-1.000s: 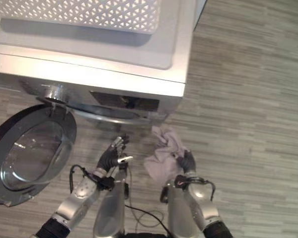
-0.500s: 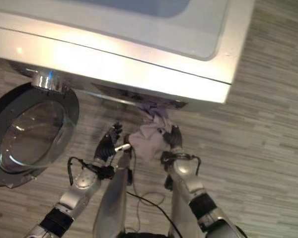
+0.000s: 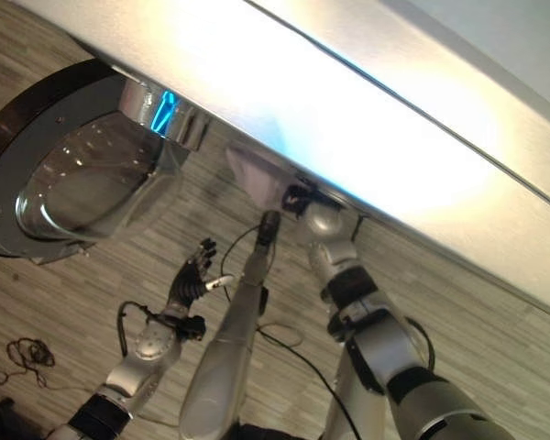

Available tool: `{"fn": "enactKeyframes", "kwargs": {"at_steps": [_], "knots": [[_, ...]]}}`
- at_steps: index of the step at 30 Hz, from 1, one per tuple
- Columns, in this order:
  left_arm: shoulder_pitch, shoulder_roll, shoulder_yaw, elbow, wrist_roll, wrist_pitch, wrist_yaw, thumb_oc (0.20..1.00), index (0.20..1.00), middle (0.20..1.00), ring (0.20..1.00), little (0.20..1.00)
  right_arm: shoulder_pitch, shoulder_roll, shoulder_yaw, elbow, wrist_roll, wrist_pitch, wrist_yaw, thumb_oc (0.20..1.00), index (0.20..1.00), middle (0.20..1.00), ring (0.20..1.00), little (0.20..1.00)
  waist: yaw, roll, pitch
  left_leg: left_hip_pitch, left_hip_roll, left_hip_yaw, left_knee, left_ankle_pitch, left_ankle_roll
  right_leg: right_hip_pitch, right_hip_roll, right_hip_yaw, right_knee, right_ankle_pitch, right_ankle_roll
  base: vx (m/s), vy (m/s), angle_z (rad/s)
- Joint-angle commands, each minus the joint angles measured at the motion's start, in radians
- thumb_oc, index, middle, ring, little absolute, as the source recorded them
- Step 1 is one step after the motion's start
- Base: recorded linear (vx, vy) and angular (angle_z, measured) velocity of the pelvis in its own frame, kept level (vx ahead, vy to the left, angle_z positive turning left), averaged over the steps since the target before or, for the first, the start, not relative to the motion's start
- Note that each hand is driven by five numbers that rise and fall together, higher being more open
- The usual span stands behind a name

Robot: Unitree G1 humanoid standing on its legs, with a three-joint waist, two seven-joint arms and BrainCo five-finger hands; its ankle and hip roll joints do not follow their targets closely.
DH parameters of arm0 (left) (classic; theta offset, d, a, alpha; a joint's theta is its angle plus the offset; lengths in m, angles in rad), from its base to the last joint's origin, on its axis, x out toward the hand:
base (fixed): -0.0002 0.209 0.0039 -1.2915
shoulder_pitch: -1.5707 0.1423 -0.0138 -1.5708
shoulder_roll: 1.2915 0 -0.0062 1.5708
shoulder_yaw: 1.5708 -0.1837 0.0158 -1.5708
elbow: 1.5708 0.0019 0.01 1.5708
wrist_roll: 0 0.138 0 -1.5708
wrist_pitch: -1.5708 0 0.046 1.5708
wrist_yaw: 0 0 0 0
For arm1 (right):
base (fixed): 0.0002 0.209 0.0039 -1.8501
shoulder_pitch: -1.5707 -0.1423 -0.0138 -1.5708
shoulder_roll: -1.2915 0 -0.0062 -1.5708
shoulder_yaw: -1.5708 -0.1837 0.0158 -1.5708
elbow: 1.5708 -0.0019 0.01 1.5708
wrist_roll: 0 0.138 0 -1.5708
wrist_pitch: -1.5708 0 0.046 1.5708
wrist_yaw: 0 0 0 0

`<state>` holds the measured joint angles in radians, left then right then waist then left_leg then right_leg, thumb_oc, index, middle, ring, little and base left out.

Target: Grab the laundry basket,head to the washer,open it,put in the laundry and shut it.

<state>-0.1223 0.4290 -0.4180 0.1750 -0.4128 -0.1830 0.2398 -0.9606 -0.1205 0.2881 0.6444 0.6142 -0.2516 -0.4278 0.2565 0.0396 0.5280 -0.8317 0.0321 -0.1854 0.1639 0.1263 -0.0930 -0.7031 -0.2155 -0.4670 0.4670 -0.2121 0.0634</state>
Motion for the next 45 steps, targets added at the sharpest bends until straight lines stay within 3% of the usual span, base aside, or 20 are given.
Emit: {"fn": "enactKeyframes", "kwargs": {"at_steps": [1,3,4,7,8,12,13,14,16,19,26,31,35,37,41,45], "knots": [[0.015,0.019,-0.096,-0.049,0.006,-0.058,0.004,1.0,1.0,1.0,1.0,1.0,-0.042,-0.076,-0.035,-0.08,-0.067,-0.099,-0.093,0.2,0.2,0.2,0.2,0.2,0.031,0.111,-0.008,-0.023,-0.019,0.093,-0.043,-0.015,0.051,0.073,0.035,0.044,0.02,-0.088,0.008,0.1,-0.006,0.22],[0.009,0.023,-0.103,-0.044,0.005,-0.065,0.006,1.0,1.0,1.0,1.0,1.0,-0.101,-0.113,-0.068,-0.073,-0.132,-0.101,-0.157,0.2,0.2,0.2,0.2,0.2,0.046,0.13,-0.008,-0.029,-0.031,0.085,-0.045,-0.018,0.053,0.066,0.025,0.034,0.032,-0.102,0.011,0.08,-0.014,0.28],[0.003,0.027,-0.104,-0.049,0.003,-0.075,0.01,1.0,1.0,1.0,1.0,1.0,-0.174,-0.176,-0.095,-0.047,-0.212,-0.093,-0.231,0.2,0.2,0.2,0.2,0.2,0.065,0.15,-0.008,-0.038,-0.044,0.076,-0.046,-0.019,0.053,0.058,0.016,0.024,0.046,-0.115,0.015,0.1,-0.019,0.35],[-0.013,0.036,-0.107,-0.061,0.008,-0.089,0.012,1.0,1.0,1.0,1.0,1.0,-0.282,-0.291,-0.109,-0.044,-0.417,-0.031,-0.379,0.2,0.2,0.2,0.2,0.2,0.097,0.178,-0.008,-0.053,-0.07,0.061,-0.045,-0.022,0.054,0.053,0.0,0.01,0.07,-0.138,0.021,0.08,-0.028,0.48],[-0.025,0.058,-0.105,-0.064,0.001,-0.103,0.01,1.0,1.0,1.0,1.0,1.0,-0.432,-0.456,-0.016,0.078,-0.612,0.121,-0.474,0.2,0.2,0.2,0.2,0.2,0.14,0.193,-0.023,-0.071,-0.093,0.054,-0.031,-0.026,0.057,0.04,-0.023,-0.01,0.104,-0.154,0.029,0.08,-0.049,0.26],[-0.03,0.058,-0.1,-0.077,-0.001,-0.092,-0.001,1.0,1.0,1.0,1.0,1.0,-0.641,-0.647,0.203,0.182,-0.721,0.239,-0.498,0.2,0.2,0.2,0.2,0.2,0.179,0.188,-0.064,-0.095,-0.11,0.039,-0.026,-0.032,0.062,0.015,-0.036,-0.025,0.134,-0.167,0.036,0.06,-0.023,0.32],[-0.038,0.057,-0.097,-0.071,-0.003,-0.09,-0.015,1.0,1.0,1.0,1.0,1.0,-0.636,-0.664,0.24,0.207,-0.731,0.264,-0.436,0.219,0.219,0.219,0.219,0.219,0.181,0.178,-0.071,-0.096,-0.112,0.034,-0.022,-0.032,0.064,0.019,-0.034,-0.027,0.136,-0.171,0.033,0.05,-0.012,0.11],[-0.044,0.057,-0.094,-0.07,-0.01,-0.091,-0.018,1.0,1.0,1.0,1.0,1.0,-0.625,-0.65,0.248,0.237,-0.694,0.257,-0.396,1.0,1.0,1.0,1.0,1.0,0.181,0.175,-0.073,-0.095,-0.112,0.03,-0.02,-0.032,0.064,0.019,-0.032,-0.025,0.137,-0.17,0.032,0.03,-0.017,0.08],[-0.039,0.059,-0.079,-0.091,-0.016,-0.079,-0.021,1.0,1.0,1.0,1.0,1.0,-0.59,-0.607,0.262,0.271,-0.67,0.26,-0.332,1.0,1.0,1.0,1.0,1.0,0.16,0.16,-0.064,-0.091,-0.11,0.035,-0.017,-0.035,0.065,0.024,-0.026,-0.015,0.132,-0.162,0.025,0.0,0.008,0.03],[-0.025,0.066,-0.075,-0.102,-0.02,-0.081,-0.017,1.0,1.0,1.0,1.0,1.0,-0.547,-0.581,0.24,0.278,-0.649,0.243,-0.332,1.0,1.0,1.0,1.0,1.0,0.15,0.157,-0.056,-0.09,-0.104,0.04,-0.014,-0.033,0.063,0.019,-0.02,-0.009,0.13,-0.158,0.019,-0.05,0.033,-0.11],[-0.026,0.088,-0.086,-0.103,-0.033,-0.079,-0.019,1.0,1.0,1.0,1.0,1.0,-0.597,-0.552,0.316,0.391,-0.635,0.247,-0.326,1.0,1.0,1.0,1.0,1.0,0.14,0.154,-0.045,-0.082,-0.096,0.044,-0.024,-0.018,0.052,0.022,-0.015,-0.001,0.128,-0.158,0.013,-0.05,0.026,-0.07],[-0.043,0.082,-0.075,-0.087,-0.022,-0.076,-0.009,1.0,1.0,1.0,1.0,1.0,-0.543,-0.526,0.294,0.321,-0.618,0.233,-0.324,1.0,1.0,1.0,1.0,1.0,0.126,0.138,-0.041,-0.066,-0.09,0.048,-0.025,-0.018,0.05,0.04,-0.007,-0.002,0.115,-0.15,0.011,-0.01,0.001,-0.01],[-0.076,0.04,-0.063,-0.053,0.027,-0.086,0.05,1.0,1.0,1.0,1.0,1.0,-0.352,-0.41,0.149,0.017,-0.897,0.321,-0.531,1.0,1.0,1.0,1.0,1.0,0.109,0.135,-0.025,-0.034,-0.087,0.047,-0.029,-0.018,0.052,0.072,0.007,0.003,0.088,-0.141,0.005,-0.05,-0.01,-0.14],[-0.074,0.041,-0.063,-0.05,0.029,-0.088,0.051,1.0,1.0,1.0,1.0,1.0,-0.343,-0.407,0.143,0.006,-0.905,0.329,-0.529,1.0,1.0,1.0,1.0,1.0,0.108,0.134,-0.026,-0.031,-0.087,0.047,-0.03,-0.018,0.052,0.075,0.008,0.003,0.087,-0.141,0.005,-0.05,-0.014,-0.1],[-0.077,0.04,-0.051,-0.05,0.059,-0.099,0.078,1.0,1.0,1.0,1.0,1.0,-0.192,-0.236,0.143,-0.077,-0.979,0.329,-0.477,1.0,1.0,1.0,1.0,1.0,0.089,0.118,-0.009,-0.013,-0.074,0.049,-0.031,-0.006,0.047,0.086,0.026,0.013,0.076,-0.135,-0.008,-0.1,-0.005,-0.02],[-0.062,0.032,-0.052,-0.029,0.078,-0.092,0.104,1.0,1.0,1.0,1.0,1.0,-0.043,-0.102,0.203,-0.005,-0.934,0.295,-0.406,1.0,1.0,1.0,1.0,1.0,0.063,0.09,-0.008,-0.007,-0.052,0.055,-0.039,0.012,0.034,0.098,0.047,0.017,0.052,-0.124,-0.018,-0.11,-0.007,-0.09]]}}
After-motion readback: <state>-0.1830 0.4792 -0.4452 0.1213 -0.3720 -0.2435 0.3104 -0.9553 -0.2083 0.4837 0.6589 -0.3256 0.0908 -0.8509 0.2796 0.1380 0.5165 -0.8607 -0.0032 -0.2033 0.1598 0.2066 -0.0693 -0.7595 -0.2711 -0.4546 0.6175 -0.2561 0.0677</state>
